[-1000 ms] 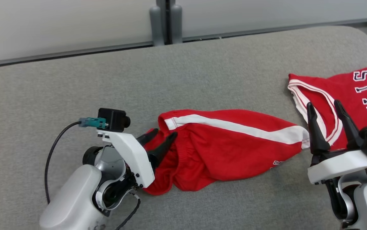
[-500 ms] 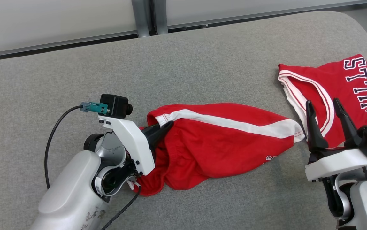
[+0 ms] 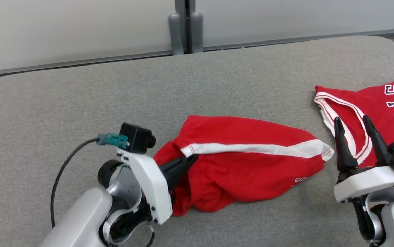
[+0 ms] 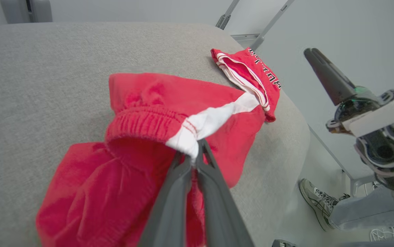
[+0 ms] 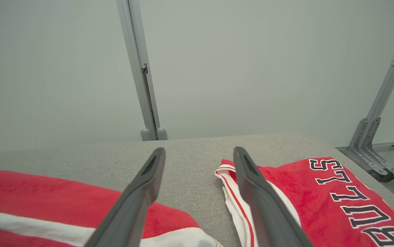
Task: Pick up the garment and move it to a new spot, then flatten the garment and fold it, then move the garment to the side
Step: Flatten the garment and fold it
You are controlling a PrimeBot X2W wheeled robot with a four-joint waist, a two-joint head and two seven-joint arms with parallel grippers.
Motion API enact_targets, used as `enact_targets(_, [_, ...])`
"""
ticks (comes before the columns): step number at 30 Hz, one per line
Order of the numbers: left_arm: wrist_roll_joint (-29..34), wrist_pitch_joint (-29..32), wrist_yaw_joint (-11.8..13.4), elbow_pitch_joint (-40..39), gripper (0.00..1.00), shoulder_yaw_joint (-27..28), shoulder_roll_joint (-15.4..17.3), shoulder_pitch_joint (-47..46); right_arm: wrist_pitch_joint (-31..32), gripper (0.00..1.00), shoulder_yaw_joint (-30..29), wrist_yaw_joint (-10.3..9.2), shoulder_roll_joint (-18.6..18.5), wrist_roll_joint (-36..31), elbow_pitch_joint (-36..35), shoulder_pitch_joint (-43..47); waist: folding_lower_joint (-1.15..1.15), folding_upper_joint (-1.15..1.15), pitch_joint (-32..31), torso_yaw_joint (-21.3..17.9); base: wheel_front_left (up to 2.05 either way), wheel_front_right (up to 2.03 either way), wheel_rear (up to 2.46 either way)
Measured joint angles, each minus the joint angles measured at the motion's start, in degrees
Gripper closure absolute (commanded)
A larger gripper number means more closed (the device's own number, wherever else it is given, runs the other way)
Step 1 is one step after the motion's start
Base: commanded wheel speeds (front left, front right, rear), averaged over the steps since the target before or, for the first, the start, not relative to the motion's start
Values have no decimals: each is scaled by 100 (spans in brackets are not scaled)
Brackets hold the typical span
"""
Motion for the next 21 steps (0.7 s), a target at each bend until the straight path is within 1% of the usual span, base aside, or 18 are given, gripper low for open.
enact_targets(2, [-18, 73, 112, -374, 100, -4, 182, 333, 40, 0, -1, 0, -10, 0, -2, 50, 0, 0, -101, 107, 0, 0, 0])
enact_targets(6, [-36, 81, 460, -844, 100, 218, 646, 892, 104, 0, -5, 0, -49, 9, -26, 121, 0, 0, -240, 351, 0, 0, 0])
enact_targets(11, [-285, 132, 656, -1013, 100, 401, 978, 1583, 158, 0, 40, 0, -47, 20, -44, 163, 0, 0, -290, 573, 0, 0, 0])
enact_targets(14, [-402, 114, 717, -1024, 100, 435, 1051, 1946, 158, 0, 37, 0, -52, 27, -46, 183, 0, 0, -274, 613, 0, 0, 0])
enact_targets(18, [-427, -108, 837, -969, 100, 558, 1057, 2173, 163, 0, 2, 0, -66, 40, -45, 258, 0, 0, -265, 642, 0, 0, 0])
enact_targets(19, [-419, -156, 843, -918, 98, 573, 1056, 2204, 178, 0, -9, 0, -68, 45, -44, 277, 0, 0, -270, 651, 0, 0, 0])
enact_targets(20, [-423, -191, 842, -864, 68, 575, 1039, 2228, 185, 0, -13, 0, -68, 48, -38, 296, 0, 0, -284, 660, 0, 0, 0])
enact_targets(21, [-423, -191, 842, -864, 11, 575, 1039, 2228, 185, 0, -13, 0, -68, 48, -38, 296, 0, 0, -284, 660, 0, 0, 0])
